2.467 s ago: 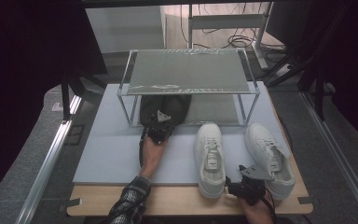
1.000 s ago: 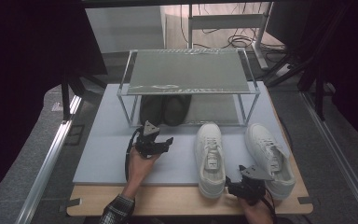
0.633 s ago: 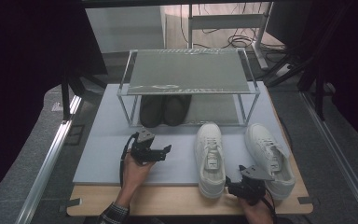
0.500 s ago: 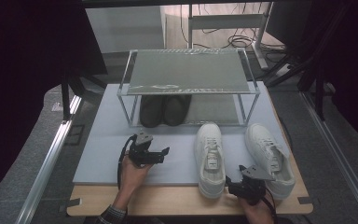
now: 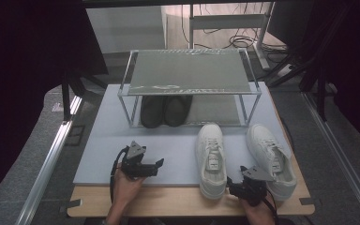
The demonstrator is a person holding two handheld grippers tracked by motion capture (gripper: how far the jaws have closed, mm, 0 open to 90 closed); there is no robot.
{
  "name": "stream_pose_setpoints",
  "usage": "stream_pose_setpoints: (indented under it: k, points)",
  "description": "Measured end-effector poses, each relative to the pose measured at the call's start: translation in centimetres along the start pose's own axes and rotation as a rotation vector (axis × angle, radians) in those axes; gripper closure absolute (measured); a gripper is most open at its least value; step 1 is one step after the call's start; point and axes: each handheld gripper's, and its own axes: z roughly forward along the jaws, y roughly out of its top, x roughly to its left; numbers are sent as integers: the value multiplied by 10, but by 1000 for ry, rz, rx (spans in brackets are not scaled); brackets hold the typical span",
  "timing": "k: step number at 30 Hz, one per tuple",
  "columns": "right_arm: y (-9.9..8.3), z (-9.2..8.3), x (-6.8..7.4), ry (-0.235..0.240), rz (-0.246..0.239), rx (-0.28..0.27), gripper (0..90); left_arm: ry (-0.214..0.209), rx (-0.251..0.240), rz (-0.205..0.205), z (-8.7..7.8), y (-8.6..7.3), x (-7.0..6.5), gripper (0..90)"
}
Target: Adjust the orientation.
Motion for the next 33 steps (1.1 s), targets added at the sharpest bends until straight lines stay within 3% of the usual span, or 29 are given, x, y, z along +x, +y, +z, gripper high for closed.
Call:
stream_pose_setpoints:
  k: [6,13,18,20,24,33]
  points:
    - [0,0,0,-1,-1,1,255,32,-3,8,-13,-18,1,119]
    - [0,0,1,-3,0,1,255,43,16,-25,-23,-43,5,121]
    - [0,0,1,-3,-1,1,254,88,35,-7,-24,-55,4,121]
    - [0,0,1,-3,-1,2,254,104,45,0,-22,-59,4,122]
    - [0,0,1,-7,4,0,251,104,18,-11,-21,-62,8,125]
    - [-1,-1,3,-23,12,-1,251,99,17,-18,-21,-62,9,129]
